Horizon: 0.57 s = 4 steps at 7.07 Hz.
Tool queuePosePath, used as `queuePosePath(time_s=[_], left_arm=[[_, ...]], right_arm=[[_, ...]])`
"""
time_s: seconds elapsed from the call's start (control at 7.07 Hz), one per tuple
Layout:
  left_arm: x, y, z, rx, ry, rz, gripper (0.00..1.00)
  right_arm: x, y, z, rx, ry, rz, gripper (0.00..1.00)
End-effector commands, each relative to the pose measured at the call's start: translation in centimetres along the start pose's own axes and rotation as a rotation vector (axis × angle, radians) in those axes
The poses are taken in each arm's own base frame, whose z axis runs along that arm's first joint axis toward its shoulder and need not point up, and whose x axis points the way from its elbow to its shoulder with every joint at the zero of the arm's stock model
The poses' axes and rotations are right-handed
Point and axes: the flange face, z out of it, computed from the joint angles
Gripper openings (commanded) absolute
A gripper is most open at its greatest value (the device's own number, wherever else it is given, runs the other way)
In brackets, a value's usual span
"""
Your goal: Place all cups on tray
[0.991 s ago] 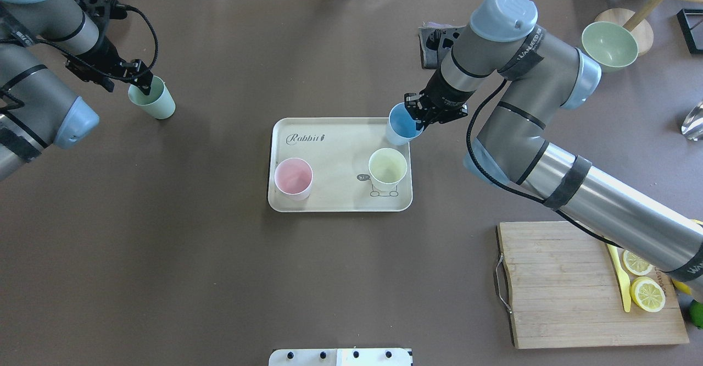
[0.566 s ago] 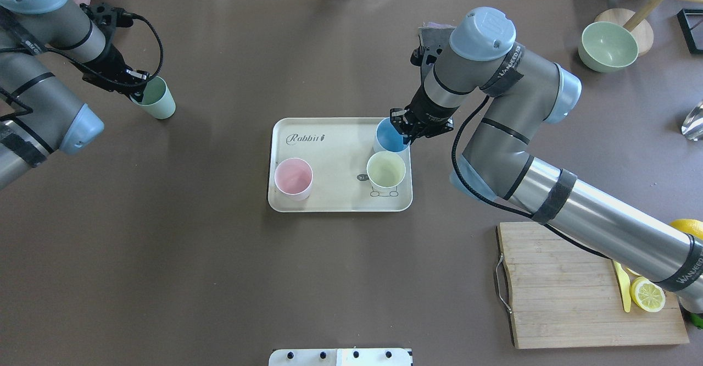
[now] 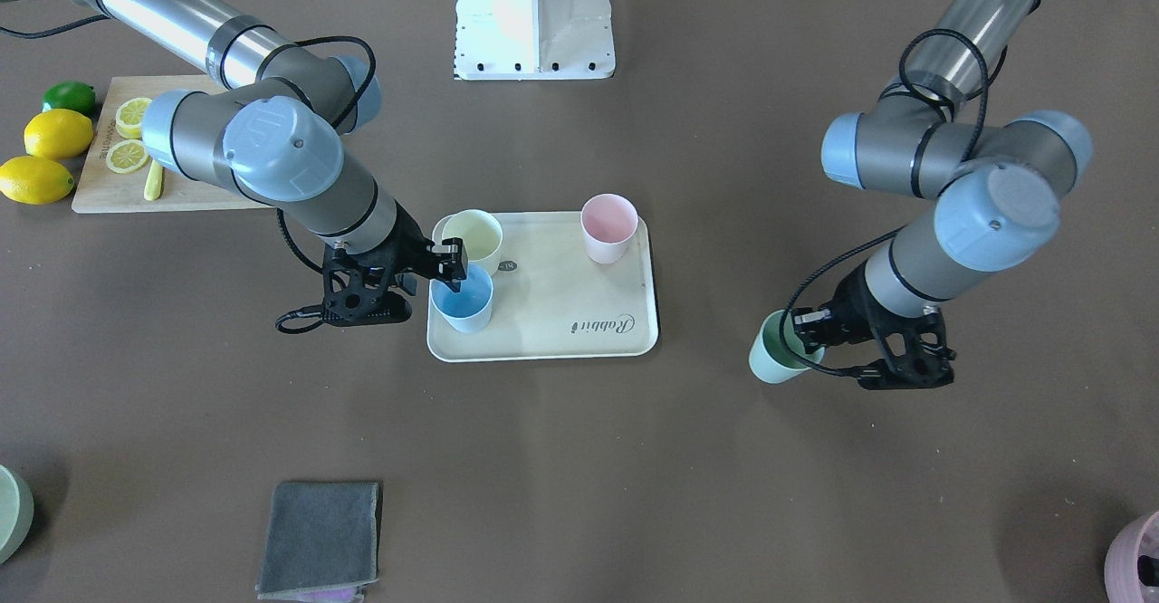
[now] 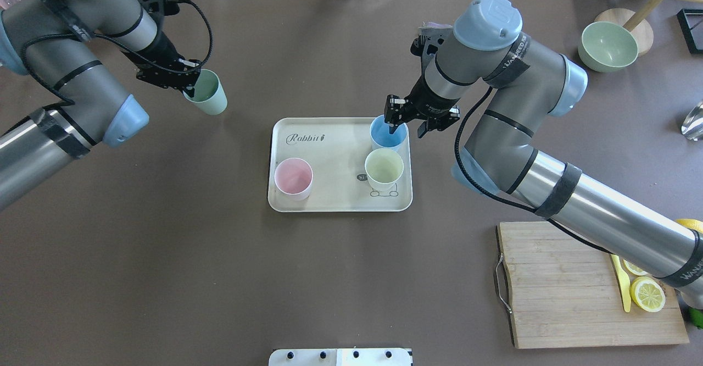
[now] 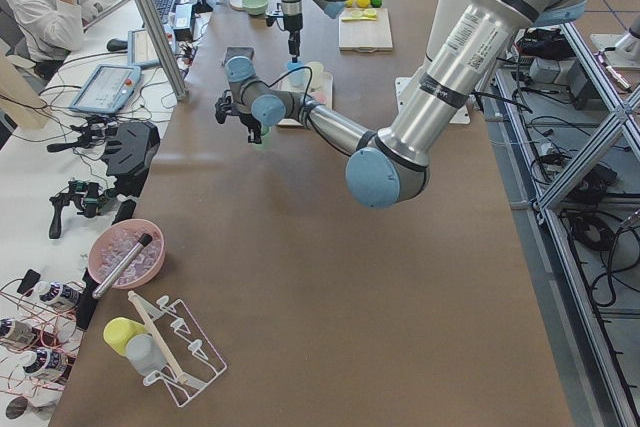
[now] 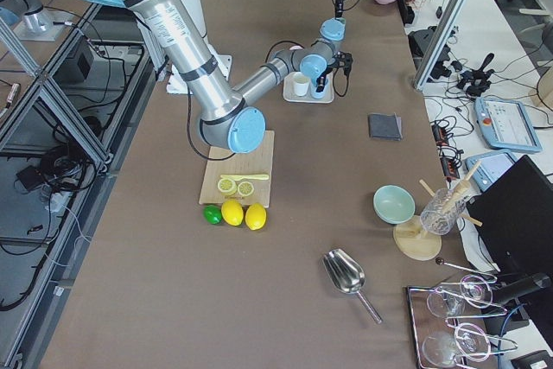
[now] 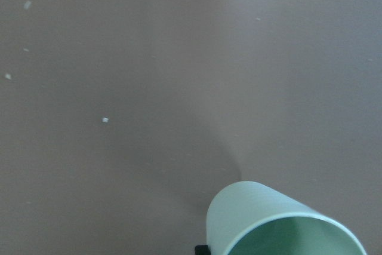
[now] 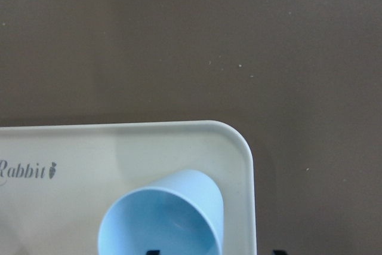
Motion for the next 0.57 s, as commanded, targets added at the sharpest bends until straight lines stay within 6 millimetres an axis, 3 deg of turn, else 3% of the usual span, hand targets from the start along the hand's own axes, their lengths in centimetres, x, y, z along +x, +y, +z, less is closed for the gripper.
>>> queuePosePath(time_s=[0.0,0.14,0.42], left_arm=[[9.9,3.1,0.9,-0.004,0.023,-0.042,0.0],[13.0,4.8,1.8,-0.013,0.032,-0.054,0.0],[15.1,7.2,4.2,-0.007,0.009,-0.032,0.0]], right_arm=[[2.9,-1.9,-2.5,0.01,-0.011,0.024,1.0],[3.6,-1.8,-2.8,0.012,-0.01,0.029,1.0],[5.5,-1.9,-3.5,0.022,-0.005,0.04,1.0]])
